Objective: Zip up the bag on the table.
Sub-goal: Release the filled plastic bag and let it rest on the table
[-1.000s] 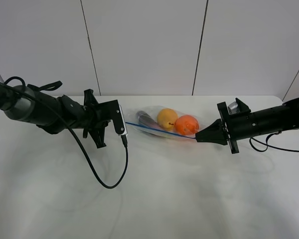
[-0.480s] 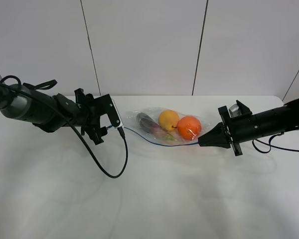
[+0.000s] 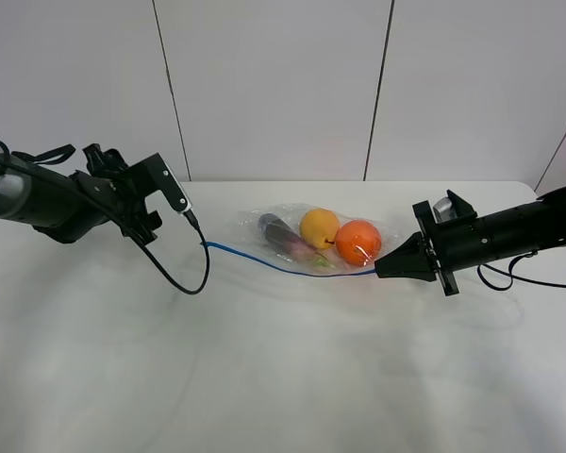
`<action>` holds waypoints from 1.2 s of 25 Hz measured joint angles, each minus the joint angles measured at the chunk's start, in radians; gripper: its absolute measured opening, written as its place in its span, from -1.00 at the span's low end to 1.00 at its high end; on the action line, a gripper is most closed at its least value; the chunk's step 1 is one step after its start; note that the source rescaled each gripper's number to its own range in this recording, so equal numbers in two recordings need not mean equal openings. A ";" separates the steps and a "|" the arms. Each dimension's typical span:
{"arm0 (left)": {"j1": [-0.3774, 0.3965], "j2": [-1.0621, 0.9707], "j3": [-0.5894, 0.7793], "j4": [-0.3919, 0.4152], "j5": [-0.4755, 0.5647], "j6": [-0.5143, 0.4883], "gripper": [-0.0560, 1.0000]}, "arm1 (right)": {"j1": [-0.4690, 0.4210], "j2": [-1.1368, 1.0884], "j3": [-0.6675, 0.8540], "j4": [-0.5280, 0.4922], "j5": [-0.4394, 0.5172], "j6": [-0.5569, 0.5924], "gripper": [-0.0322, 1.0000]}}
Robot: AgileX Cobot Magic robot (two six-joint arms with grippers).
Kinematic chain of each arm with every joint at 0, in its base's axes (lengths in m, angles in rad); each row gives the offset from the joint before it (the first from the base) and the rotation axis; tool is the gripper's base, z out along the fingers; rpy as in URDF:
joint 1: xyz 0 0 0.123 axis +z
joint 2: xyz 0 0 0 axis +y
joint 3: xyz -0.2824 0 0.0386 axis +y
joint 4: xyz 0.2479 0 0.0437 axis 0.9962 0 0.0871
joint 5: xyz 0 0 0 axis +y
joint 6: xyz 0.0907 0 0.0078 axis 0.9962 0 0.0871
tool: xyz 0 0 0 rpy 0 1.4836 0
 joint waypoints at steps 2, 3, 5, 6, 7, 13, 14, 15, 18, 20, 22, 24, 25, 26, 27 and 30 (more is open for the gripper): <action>0.006 0.000 0.000 0.013 -0.072 -0.093 0.91 | 0.000 0.000 0.000 0.000 0.000 0.000 -0.94; 0.006 0.000 0.000 0.021 -0.113 -0.150 0.89 | 0.000 0.000 0.000 0.000 0.000 0.000 -0.94; 0.006 0.000 0.000 0.041 -0.184 -0.252 0.85 | 0.000 0.000 0.000 0.000 0.000 0.000 -0.94; 0.006 0.000 0.000 0.049 -0.219 -0.305 0.84 | 0.000 0.000 0.000 0.000 0.000 0.000 -0.94; 0.006 0.000 0.000 0.052 -0.249 -0.354 0.83 | 0.000 0.000 0.000 0.000 0.000 0.000 -0.94; 0.006 -0.001 -0.010 0.057 -0.288 -0.638 0.82 | 0.000 0.000 0.000 0.000 0.000 0.000 -0.94; 0.006 -0.004 -0.019 0.057 -0.263 -0.701 0.82 | 0.000 0.000 0.000 0.000 0.001 0.000 -0.94; 0.006 -0.011 -0.033 0.057 -0.229 -0.760 0.82 | 0.000 0.000 0.000 0.000 0.001 0.000 -0.94; 0.006 -0.041 -0.090 0.058 -0.087 -0.878 0.81 | 0.000 0.000 0.000 0.000 0.001 0.000 -0.94; 0.006 -0.061 -0.143 0.059 0.044 -0.926 0.81 | 0.000 0.000 0.000 0.000 0.001 0.000 -0.94; 0.015 -0.075 -0.200 0.068 0.215 -0.951 0.81 | 0.000 0.000 0.000 0.000 0.000 0.000 -0.94; 0.030 -0.079 -0.271 0.075 0.405 -0.962 0.81 | 0.000 0.000 0.000 0.000 0.000 0.000 -0.94; 0.042 -0.079 -0.300 0.076 0.515 -0.962 0.81 | 0.000 0.000 0.000 0.000 0.000 0.000 -0.94; 0.055 -0.079 -0.332 0.076 0.624 -0.962 0.81 | 0.000 0.000 0.000 0.000 0.000 0.000 -0.94; 0.066 -0.079 -0.359 0.077 0.707 -0.962 0.81 | 0.000 0.000 0.000 0.000 0.000 0.000 -0.94; 0.107 -0.079 -0.410 0.080 0.954 -0.961 0.81 | 0.000 0.000 0.000 0.000 0.000 0.000 -0.94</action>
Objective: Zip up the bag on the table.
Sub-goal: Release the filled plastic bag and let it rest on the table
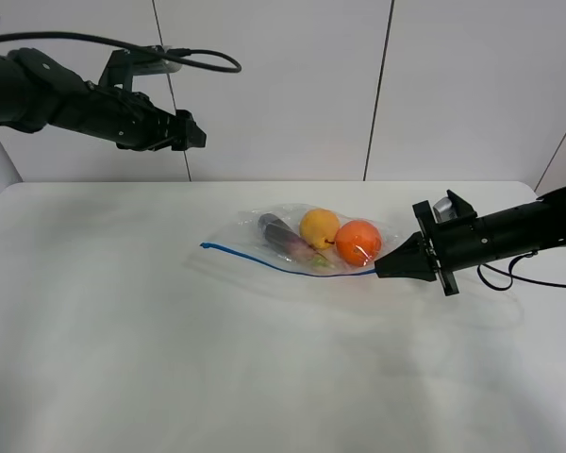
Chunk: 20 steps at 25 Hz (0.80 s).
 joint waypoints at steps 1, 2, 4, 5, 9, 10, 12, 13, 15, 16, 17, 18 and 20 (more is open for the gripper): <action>0.014 0.000 -0.007 0.001 0.051 -0.001 0.81 | 0.000 0.000 0.000 0.000 0.000 0.000 -0.94; 0.028 0.000 -0.008 0.006 0.106 -0.005 0.81 | 0.000 0.000 0.000 0.000 0.000 0.000 -0.94; 0.052 0.001 -0.008 0.041 0.208 -0.040 0.81 | 0.000 0.000 0.000 0.000 0.000 0.000 -0.94; 0.061 0.004 -0.008 0.082 0.254 -0.078 0.81 | 0.000 0.000 0.000 0.000 0.000 0.000 -0.94; 0.074 0.032 -0.010 0.384 0.368 -0.341 0.81 | 0.000 0.000 0.000 0.000 0.001 0.000 -0.94; 0.074 0.043 -0.011 0.462 0.395 -0.423 0.81 | 0.000 0.000 0.000 0.000 0.001 0.000 -0.94; 0.074 0.061 -0.016 0.623 0.431 -0.551 0.81 | 0.000 0.000 0.000 0.000 0.001 0.000 -0.94; 0.074 0.068 -0.017 0.676 0.436 -0.607 0.81 | 0.000 0.000 0.000 0.000 0.001 0.000 -0.94; 0.074 0.072 -0.019 0.765 0.431 -0.682 0.81 | 0.000 0.000 0.000 0.000 0.001 0.000 -0.94; 0.074 0.072 -0.019 0.786 0.426 -0.709 0.81 | 0.000 0.000 0.000 0.000 0.001 0.000 -0.94; 0.074 0.072 -0.019 0.795 0.416 -0.726 0.81 | 0.000 0.000 0.000 0.000 0.001 0.000 -0.94; 0.074 0.072 -0.020 0.800 0.406 -0.735 0.81 | 0.000 0.000 0.000 0.000 0.001 0.000 -0.94; 0.074 0.072 -0.020 0.802 0.404 -0.749 0.88 | 0.000 0.000 0.000 0.000 0.001 0.000 -0.94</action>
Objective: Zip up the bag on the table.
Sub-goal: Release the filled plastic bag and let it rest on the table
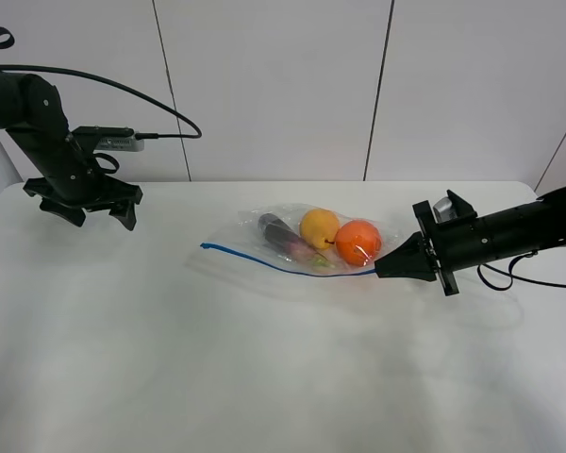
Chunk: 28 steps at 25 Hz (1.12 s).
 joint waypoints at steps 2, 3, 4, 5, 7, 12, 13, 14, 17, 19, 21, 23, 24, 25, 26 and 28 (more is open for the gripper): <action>0.000 0.000 0.000 0.002 0.005 -0.006 0.95 | 0.000 0.000 0.000 0.000 0.000 0.000 -0.94; 0.000 0.000 0.000 0.003 0.014 -0.008 0.97 | 0.000 0.000 0.000 0.000 0.000 0.000 -0.94; 0.000 0.000 0.000 0.004 0.028 -0.010 0.98 | 0.000 0.000 0.000 0.000 0.000 0.000 -0.94; 0.000 0.000 0.000 0.004 0.045 -0.010 0.99 | 0.000 0.000 0.000 0.000 0.000 0.000 -0.94; 0.000 0.000 0.000 0.004 0.083 -0.011 1.00 | 0.000 0.000 0.000 0.000 0.000 0.000 -0.94; 0.000 0.000 0.000 0.004 0.203 -0.011 1.00 | 0.000 0.000 0.000 0.000 0.000 0.000 -0.94; 0.000 -0.002 0.000 0.004 0.225 -0.011 1.00 | 0.000 0.000 0.000 0.000 0.000 0.000 -0.94; 0.000 -0.005 0.000 0.005 0.251 -0.011 1.00 | 0.000 0.000 0.000 0.000 0.000 0.000 -0.94; 0.000 -0.026 0.000 0.010 0.317 -0.012 1.00 | 0.000 0.000 0.000 0.000 0.000 0.000 -0.94; 0.000 -0.048 0.000 0.013 0.357 -0.012 1.00 | 0.000 0.000 0.000 0.001 0.000 0.000 -0.94; 0.000 -0.075 0.003 0.016 0.383 -0.012 1.00 | 0.000 0.000 0.000 0.003 0.000 0.000 -0.94; 0.000 -0.108 0.022 0.016 0.395 -0.012 1.00 | 0.000 0.000 0.000 0.004 0.000 0.000 -0.94; 0.000 -0.129 0.040 0.016 0.396 -0.012 1.00 | 0.000 0.000 0.000 0.004 0.000 0.000 -0.94; 0.000 -0.152 0.058 0.016 0.397 -0.012 1.00 | 0.000 0.000 0.000 0.004 0.000 0.000 -0.94; 0.000 -0.178 0.083 0.016 0.398 -0.012 1.00 | 0.000 0.000 0.000 0.004 0.000 0.000 -0.94; 0.000 -0.236 0.150 0.016 0.398 -0.012 1.00 | 0.000 0.000 0.000 0.004 0.000 0.000 -0.94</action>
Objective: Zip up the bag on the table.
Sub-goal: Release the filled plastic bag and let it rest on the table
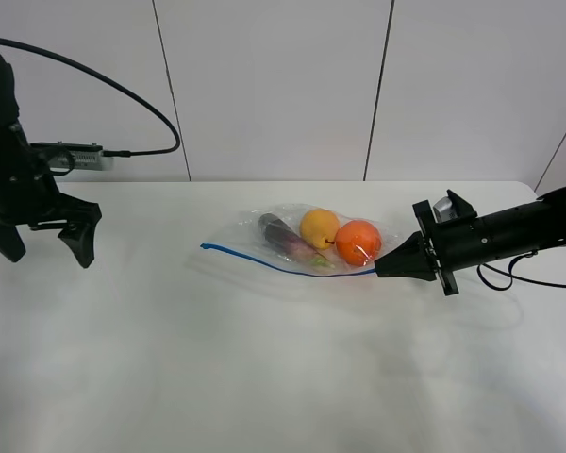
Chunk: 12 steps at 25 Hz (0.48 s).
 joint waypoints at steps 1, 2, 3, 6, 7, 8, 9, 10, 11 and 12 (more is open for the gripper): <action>0.000 -0.037 0.032 0.000 0.001 0.000 1.00 | 0.000 0.000 0.000 0.000 0.000 0.000 -0.94; 0.000 -0.070 0.073 0.000 0.002 0.000 1.00 | 0.000 0.000 0.000 0.000 0.000 0.000 -0.94; 0.000 -0.113 0.114 0.000 0.002 0.000 1.00 | 0.000 0.000 0.000 0.000 0.002 0.000 -0.94; 0.000 -0.252 0.230 0.000 0.002 0.000 1.00 | 0.000 0.000 0.000 0.000 0.005 0.000 -0.94; 0.000 -0.306 0.270 0.000 0.002 0.000 1.00 | 0.000 0.000 0.000 0.000 0.005 0.000 -0.94; 0.000 -0.363 0.302 0.000 0.002 0.000 1.00 | 0.000 0.000 0.000 0.000 0.005 0.000 -0.94; 0.000 -0.410 0.341 -0.002 0.002 0.000 1.00 | 0.000 0.000 0.000 0.000 0.005 0.000 -0.94; 0.000 -0.467 0.377 -0.002 0.002 -0.007 1.00 | 0.000 0.000 0.000 0.000 0.005 0.000 -0.94; 0.000 -0.523 0.413 -0.003 0.002 -0.007 1.00 | 0.000 0.000 0.000 0.000 0.005 0.000 -0.94; 0.000 -0.578 0.441 -0.003 0.003 -0.018 1.00 | 0.000 0.000 0.000 0.000 0.005 0.000 -0.94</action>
